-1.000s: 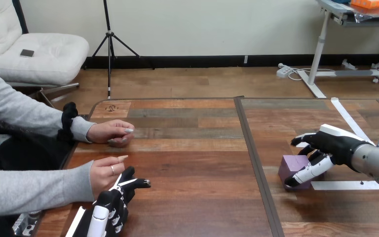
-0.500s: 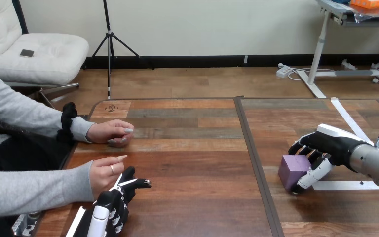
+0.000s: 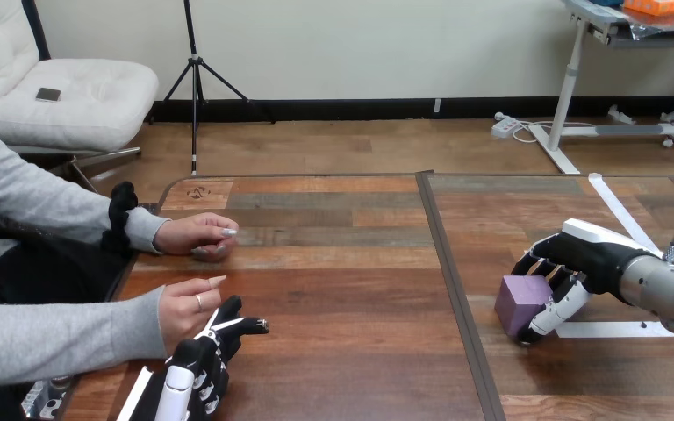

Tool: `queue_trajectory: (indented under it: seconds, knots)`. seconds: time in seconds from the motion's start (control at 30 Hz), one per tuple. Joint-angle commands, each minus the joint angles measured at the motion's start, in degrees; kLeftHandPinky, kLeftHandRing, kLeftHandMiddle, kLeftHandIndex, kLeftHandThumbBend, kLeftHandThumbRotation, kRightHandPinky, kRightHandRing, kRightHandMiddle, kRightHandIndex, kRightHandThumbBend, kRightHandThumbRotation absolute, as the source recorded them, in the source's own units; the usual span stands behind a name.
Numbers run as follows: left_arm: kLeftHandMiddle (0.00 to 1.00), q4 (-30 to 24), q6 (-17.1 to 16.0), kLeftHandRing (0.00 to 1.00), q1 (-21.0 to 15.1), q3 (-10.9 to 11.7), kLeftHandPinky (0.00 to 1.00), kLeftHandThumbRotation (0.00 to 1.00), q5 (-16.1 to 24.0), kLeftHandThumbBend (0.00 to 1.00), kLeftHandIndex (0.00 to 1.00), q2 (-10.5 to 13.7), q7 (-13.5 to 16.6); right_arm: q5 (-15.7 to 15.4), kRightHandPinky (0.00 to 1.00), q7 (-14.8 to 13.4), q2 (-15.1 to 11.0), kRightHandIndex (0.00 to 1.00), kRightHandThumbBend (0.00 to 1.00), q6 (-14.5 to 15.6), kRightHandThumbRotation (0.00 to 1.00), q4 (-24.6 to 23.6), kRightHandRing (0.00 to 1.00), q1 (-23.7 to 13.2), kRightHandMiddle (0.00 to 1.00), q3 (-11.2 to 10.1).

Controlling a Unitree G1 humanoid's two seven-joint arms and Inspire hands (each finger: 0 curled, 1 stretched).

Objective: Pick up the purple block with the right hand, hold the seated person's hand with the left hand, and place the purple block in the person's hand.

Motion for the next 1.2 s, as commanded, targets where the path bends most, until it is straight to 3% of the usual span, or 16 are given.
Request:
queue_trajectory:
  seconds: [0.0,0.43,0.9,1.17]
  knots:
    - [0.97,-1.17,-1.28,1.00,-1.92,0.28,1.00,1.00,-0.75,0.64,0.69,-1.03,-0.34,-0.38,0.67,-0.60,2.21,0.71,1.00,-0.96,0.00,0.04,0.68,-2.04,0.71,0.88]
    - [0.97,-3.00,-0.21,1.00,-1.04,-0.19,1.00,1.00,-0.51,0.64,0.69,-1.11,0.39,-1.68,0.61,-2.78,3.27,0.67,1.00,-1.64,0.00,0.66,0.62,-1.35,0.67,2.42]
    - [0.97,-2.52,-0.99,1.00,-1.14,-0.12,1.00,1.00,-0.01,0.64,0.69,-1.25,0.90,-2.77,0.51,-6.35,4.49,0.58,0.87,-2.07,0.00,1.56,0.54,-0.65,0.58,2.96]
    - [0.96,-3.00,-0.58,1.00,-0.76,-0.24,1.00,1.00,-0.39,0.64,0.69,-1.33,0.92,-2.77,0.45,-9.29,4.54,0.51,0.78,-4.12,0.00,1.80,0.50,0.04,0.54,3.11]
